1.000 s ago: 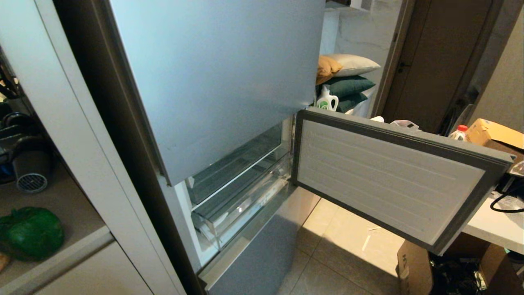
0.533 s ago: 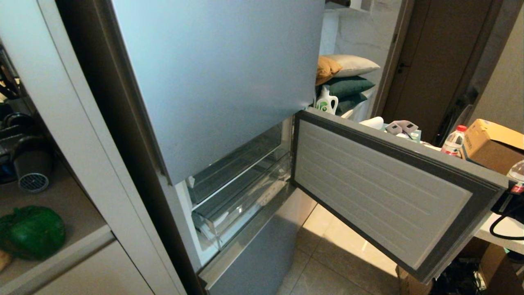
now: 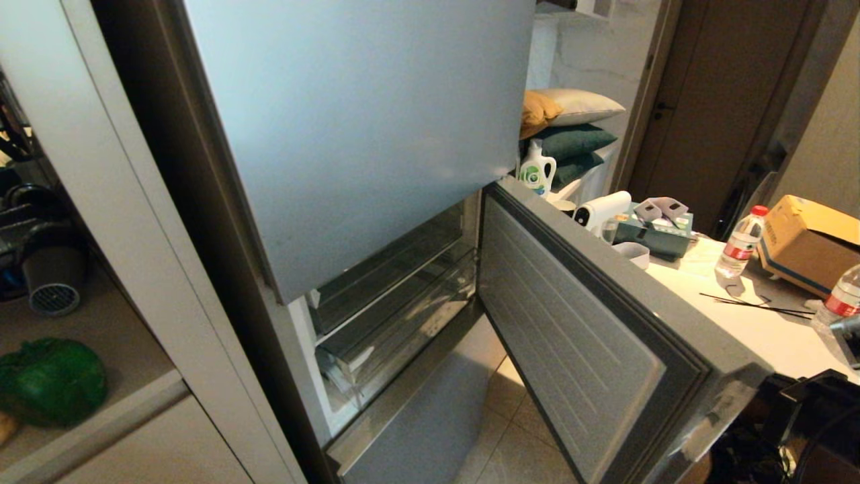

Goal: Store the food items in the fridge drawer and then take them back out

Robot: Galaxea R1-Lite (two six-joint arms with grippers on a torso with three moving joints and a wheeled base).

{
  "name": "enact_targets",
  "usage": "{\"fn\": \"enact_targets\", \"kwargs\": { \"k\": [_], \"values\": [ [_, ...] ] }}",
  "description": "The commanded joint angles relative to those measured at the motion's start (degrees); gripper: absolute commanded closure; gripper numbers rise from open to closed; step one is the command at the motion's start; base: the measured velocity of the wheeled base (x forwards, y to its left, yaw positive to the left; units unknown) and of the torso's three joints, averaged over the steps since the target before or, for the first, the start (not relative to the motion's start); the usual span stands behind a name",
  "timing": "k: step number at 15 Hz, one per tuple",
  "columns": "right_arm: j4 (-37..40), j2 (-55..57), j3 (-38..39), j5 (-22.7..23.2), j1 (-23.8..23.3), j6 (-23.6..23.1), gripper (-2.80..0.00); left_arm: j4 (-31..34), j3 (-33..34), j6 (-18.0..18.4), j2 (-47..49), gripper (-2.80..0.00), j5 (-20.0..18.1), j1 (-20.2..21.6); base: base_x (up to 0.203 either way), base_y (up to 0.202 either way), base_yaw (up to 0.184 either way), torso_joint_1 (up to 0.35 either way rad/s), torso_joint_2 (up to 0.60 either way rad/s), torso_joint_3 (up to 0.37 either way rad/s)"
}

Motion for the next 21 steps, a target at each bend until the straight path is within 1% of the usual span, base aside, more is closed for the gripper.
{"fn": "enact_targets", "kwargs": {
  "k": [1, 4, 6, 8, 10, 12, 18, 21],
  "values": [
    [-0.29, -7.31, 2.82, 0.01, 6.53, 0.02, 0.0, 0.02, -0.01, -0.01, -0.01, 0.0, 0.02, 0.0, 0.0, 0.0, 0.0, 0.0, 0.0, 0.0],
    [-0.28, -10.27, 3.18, -0.07, 16.39, 0.2, 0.0, 0.02, -0.01, -0.01, -0.01, 0.0, 0.02, 0.0, 0.0, 0.0, 0.0, 0.0, 0.0, 0.0],
    [-0.28, -9.79, 2.17, -0.57, 22.83, 0.51, 0.0, 0.02, -0.01, -0.01, -0.01, 0.0, 0.02, 0.0, 0.0, 0.0, 0.0, 0.0, 0.0, 0.0],
    [-0.34, -4.15, -1.95, -4.15, 26.63, 1.33, 0.0, 0.02, -0.01, -0.01, -0.01, 0.0, 0.02, 0.0, 0.0, 0.0, 0.0, 0.0, 0.0, 0.0],
    [-0.41, 3.3, -7.65, -7.62, 28.01, 2.43, 0.0, 0.02, -0.01, -0.01, -0.01, 0.0, 0.02, 0.0, 0.0, 0.0, 0.0, 0.0, 0.0, 0.0],
    [-0.4, 9.29, -14.31, -9.16, 28.56, 3.68, 0.0, 0.02, -0.01, -0.01, -0.01, 0.0, 0.02, 0.0, 0.0, 0.0, 0.0, 0.0, 0.0, 0.0],
    [-0.39, 27.09, -27.99, -9.61, 29.03, 4.28, 0.0, 0.02, -0.01, -0.01, -0.01, 0.0, 0.02, 0.0, 0.0, 0.0, 0.0, 0.0, 0.0, 0.0],
    [-0.36, 34.62, -37.01, -9.52, 30.12, 4.12, 0.0, 0.02, -0.01, -0.01, -0.01, 0.0, 0.02, 0.0, 0.0, 0.0, 0.0, 0.0, 0.0, 0.0]
  ]
}}
